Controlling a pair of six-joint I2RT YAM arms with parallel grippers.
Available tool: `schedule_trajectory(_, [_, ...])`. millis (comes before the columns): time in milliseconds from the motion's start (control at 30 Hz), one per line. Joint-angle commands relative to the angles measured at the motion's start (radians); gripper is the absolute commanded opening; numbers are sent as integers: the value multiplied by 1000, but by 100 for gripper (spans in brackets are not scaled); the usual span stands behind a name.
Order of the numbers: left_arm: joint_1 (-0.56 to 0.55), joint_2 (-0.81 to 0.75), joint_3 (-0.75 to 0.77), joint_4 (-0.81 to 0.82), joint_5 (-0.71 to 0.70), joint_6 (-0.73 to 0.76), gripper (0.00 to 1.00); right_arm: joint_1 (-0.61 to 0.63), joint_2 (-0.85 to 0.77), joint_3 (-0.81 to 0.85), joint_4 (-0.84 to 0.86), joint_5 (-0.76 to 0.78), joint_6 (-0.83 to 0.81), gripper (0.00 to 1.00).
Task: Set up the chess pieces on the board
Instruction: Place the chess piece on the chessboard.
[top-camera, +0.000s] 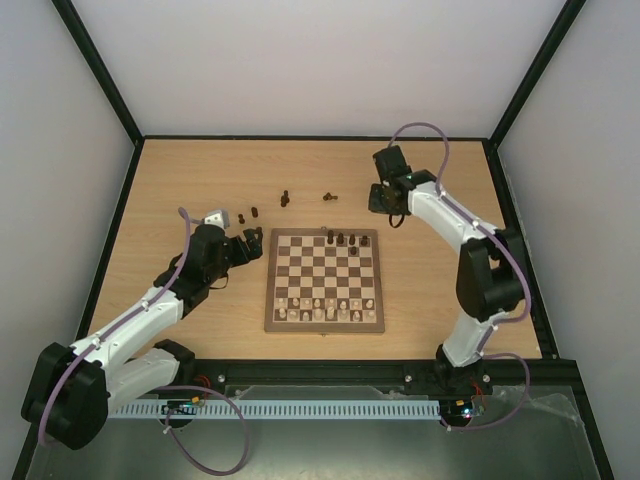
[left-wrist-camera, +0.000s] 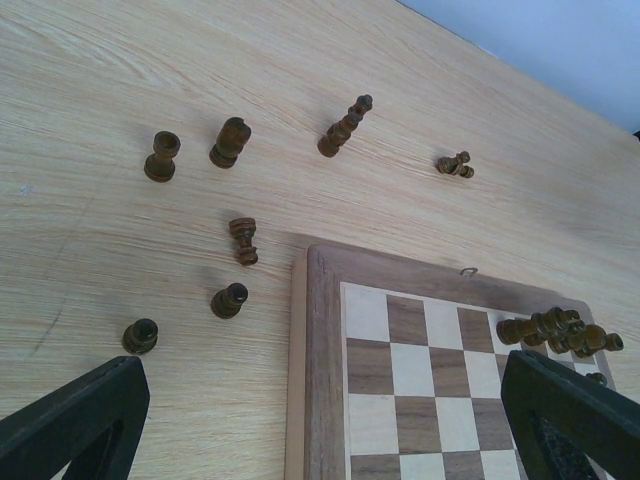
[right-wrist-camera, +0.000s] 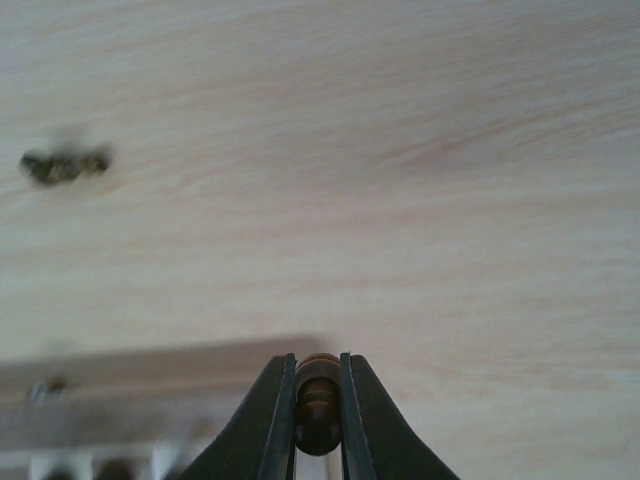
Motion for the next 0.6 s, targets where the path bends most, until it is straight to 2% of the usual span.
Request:
schedule_trajectory(0, [6, 0, -10, 14, -4, 3, 99, 70, -129, -114, -72, 40, 8, 8])
schedule_trajectory(200, [6, -1, -9, 12, -9, 3, 100, 174, -271, -244, -119, 18, 23, 9])
schedule_trajectory(567, [6, -7, -10, 9, -15, 4, 99, 232, -297, -347, -89, -15, 43, 9])
